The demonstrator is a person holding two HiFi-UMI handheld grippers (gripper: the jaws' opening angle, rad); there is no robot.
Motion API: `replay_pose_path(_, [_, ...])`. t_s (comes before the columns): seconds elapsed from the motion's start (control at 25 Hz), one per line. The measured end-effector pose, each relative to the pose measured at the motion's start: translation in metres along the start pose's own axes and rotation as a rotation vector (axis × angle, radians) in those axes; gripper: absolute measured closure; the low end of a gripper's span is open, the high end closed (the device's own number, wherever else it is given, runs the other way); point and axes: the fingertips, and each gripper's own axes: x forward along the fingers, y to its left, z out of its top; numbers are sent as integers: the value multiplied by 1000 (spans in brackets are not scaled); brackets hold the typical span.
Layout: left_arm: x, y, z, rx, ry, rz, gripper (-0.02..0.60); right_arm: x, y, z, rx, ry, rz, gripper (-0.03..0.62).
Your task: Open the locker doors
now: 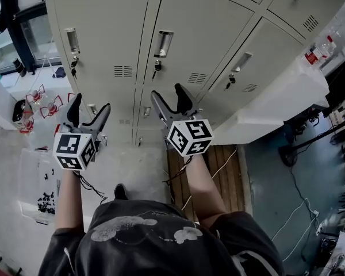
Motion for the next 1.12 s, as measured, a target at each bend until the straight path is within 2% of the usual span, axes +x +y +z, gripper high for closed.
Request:
replay_pose_path(0.2, [24, 32, 11, 4, -30, -14, 189, 42, 3, 21, -46, -37, -9, 273])
replay_pose_path(0.4, [42, 48, 11, -9, -45, -42, 189, 76, 1, 41, -89, -71, -32, 273])
replay_pose_path(0.6, [51, 50, 8, -15, -48, -79, 189, 97, -5, 55, -108, -103, -67, 273])
replay_pose_path(0.8, [58, 44, -1, -10, -28, -124, 189, 112, -3, 59, -137, -100, -66, 273])
replay_pose_path(1.12, [61, 48, -11, -22, -14, -144, 189, 127, -7, 59, -183, -90, -104, 273])
